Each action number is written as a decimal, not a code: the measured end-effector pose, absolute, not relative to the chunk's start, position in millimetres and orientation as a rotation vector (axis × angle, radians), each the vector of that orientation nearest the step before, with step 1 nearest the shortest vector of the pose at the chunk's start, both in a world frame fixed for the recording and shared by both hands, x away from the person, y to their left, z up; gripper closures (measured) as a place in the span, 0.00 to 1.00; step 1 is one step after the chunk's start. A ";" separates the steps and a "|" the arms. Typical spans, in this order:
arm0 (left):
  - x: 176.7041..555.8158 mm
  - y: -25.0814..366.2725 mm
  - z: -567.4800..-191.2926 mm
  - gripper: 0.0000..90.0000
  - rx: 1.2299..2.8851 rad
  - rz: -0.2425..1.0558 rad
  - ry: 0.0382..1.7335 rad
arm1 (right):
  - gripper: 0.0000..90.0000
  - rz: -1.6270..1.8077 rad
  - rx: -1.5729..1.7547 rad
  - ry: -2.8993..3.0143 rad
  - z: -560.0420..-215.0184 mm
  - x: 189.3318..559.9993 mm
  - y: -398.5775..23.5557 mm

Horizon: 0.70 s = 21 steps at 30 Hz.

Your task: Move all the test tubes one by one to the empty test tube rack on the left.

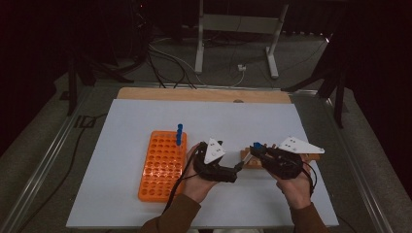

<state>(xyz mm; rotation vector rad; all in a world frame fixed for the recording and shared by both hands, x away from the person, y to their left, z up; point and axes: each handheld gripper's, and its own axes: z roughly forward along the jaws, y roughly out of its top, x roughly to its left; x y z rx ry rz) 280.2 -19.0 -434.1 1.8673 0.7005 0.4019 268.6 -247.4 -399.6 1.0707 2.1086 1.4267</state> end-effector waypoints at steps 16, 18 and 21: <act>272.6 -42.8 -439.3 0.84 1.929 0.441 0.549 | 0.85 1.464 1.045 2.157 -401.4 266.2 -237.3; 272.5 -42.6 -439.6 0.86 1.931 0.446 0.545 | 0.85 1.467 1.049 2.158 -401.7 266.6 -237.8; 273.2 -41.4 -439.8 0.87 1.933 0.440 0.541 | 0.85 1.474 1.050 2.159 -402.2 266.9 -237.8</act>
